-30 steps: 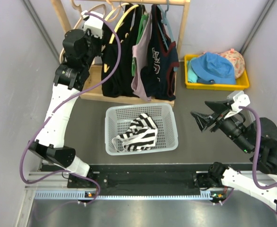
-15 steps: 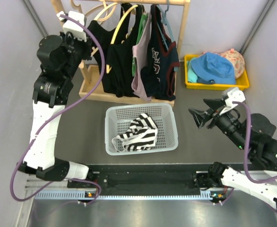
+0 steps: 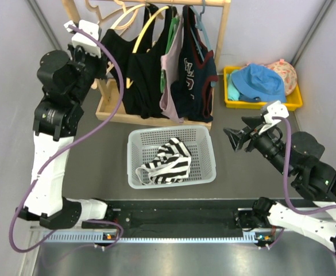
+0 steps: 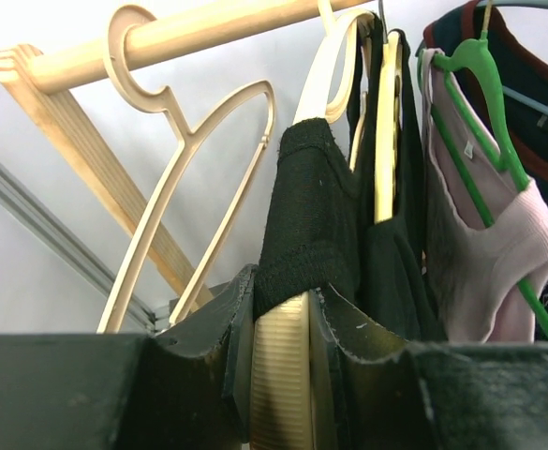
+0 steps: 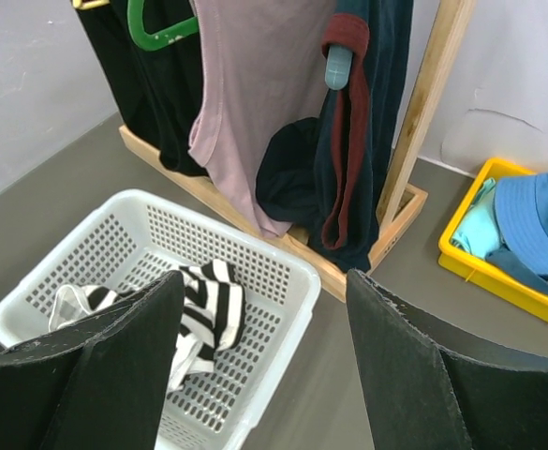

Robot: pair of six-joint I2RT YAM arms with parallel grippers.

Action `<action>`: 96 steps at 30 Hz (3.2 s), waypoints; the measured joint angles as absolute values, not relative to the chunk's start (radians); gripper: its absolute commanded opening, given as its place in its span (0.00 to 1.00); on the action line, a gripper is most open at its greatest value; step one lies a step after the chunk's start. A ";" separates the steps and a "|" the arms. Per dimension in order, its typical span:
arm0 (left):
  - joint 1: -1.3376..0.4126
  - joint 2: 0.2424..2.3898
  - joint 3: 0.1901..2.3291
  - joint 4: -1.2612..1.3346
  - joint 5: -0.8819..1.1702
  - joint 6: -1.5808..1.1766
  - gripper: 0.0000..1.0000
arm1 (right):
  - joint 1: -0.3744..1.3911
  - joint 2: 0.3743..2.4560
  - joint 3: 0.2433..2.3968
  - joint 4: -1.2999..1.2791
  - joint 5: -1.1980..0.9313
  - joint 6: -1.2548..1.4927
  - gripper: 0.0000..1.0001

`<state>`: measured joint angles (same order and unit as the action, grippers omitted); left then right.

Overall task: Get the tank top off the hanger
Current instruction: Pick up the hanger from the clothesline, then remove the tank top from the hanger.

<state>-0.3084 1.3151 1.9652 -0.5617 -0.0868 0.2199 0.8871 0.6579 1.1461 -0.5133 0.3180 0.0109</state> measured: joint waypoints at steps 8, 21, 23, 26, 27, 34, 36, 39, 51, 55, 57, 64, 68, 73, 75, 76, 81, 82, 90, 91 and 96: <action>-0.305 1.111 1.873 -0.566 0.001 0.270 0.00 | 0.887 0.690 1.148 -0.501 0.329 0.041 0.70; -0.295 0.921 1.927 -0.517 0.165 0.233 0.00 | 0.624 0.868 1.177 -0.428 0.561 0.167 0.71; -0.290 0.923 1.939 -0.520 0.171 0.230 0.00 | 0.485 0.906 1.163 -0.395 0.492 0.220 0.72; -0.288 0.934 1.973 -0.527 0.184 0.231 0.00 | 0.369 0.990 1.138 -0.332 0.375 0.266 0.72; -0.287 0.942 1.994 -0.530 0.187 0.231 0.00 | 0.352 1.039 1.138 -0.305 0.336 0.270 0.72; -0.274 0.967 2.088 -0.523 0.195 0.242 0.00 | 0.344 1.295 1.164 -0.186 0.126 0.262 0.72; -0.269 0.966 2.103 -0.524 0.195 0.243 0.00 | 0.344 1.363 1.211 -0.170 0.106 0.252 0.72; -0.266 0.967 2.127 -0.524 0.195 0.243 0.00 | 0.344 1.453 1.281 -0.135 0.086 0.236 0.72; -0.242 0.987 2.239 -0.522 0.199 0.235 0.00 | 0.344 1.766 1.564 -0.050 0.116 0.194 0.29; -0.229 0.987 2.256 -0.517 0.201 0.235 0.00 | 0.346 1.807 1.605 -0.037 0.175 0.160 0.04; -0.224 0.987 2.263 -0.516 0.202 0.236 0.00 | 0.343 1.816 1.605 -0.011 0.197 0.161 0.00; -0.222 0.987 2.261 -0.504 0.205 0.234 0.00 | 0.287 1.818 1.600 -0.002 0.057 0.128 0.00; -0.217 0.996 2.254 -0.492 0.213 0.230 0.00 | 0.257 1.813 1.571 0.040 -0.009 0.107 0.26; -0.201 1.008 2.238 -0.487 0.265 0.207 0.00 | 0.244 1.813 1.571 0.036 -0.039 0.137 0.65; -0.186 1.005 2.212 -0.485 0.325 0.208 0.00 | 0.239 1.811 1.569 -0.015 -0.033 0.171 0.72; -0.177 1.001 2.193 -0.486 0.355 0.208 0.00 | 0.238 1.804 1.560 -0.042 -0.013 0.185 0.75; -0.152 0.914 1.951 -0.471 0.482 0.204 0.00 | 0.231 1.616 1.396 -0.121 0.092 0.216 0.89; -0.151 0.885 1.880 -0.470 0.507 0.200 0.00 | 0.230 1.545 1.359 -0.131 0.109 0.221 0.89; -0.151 0.693 1.518 -0.495 0.652 0.182 0.00 | 0.226 1.036 1.324 -0.146 0.120 0.263 0.91; -0.151 0.683 1.507 -0.497 0.674 0.182 0.00 | 0.226 0.999 1.320 -0.148 0.104 0.275 0.91; -0.151 0.614 1.405 -0.477 0.737 0.164 0.00 | 0.226 0.849 1.208 -0.167 -0.046 0.343 0.91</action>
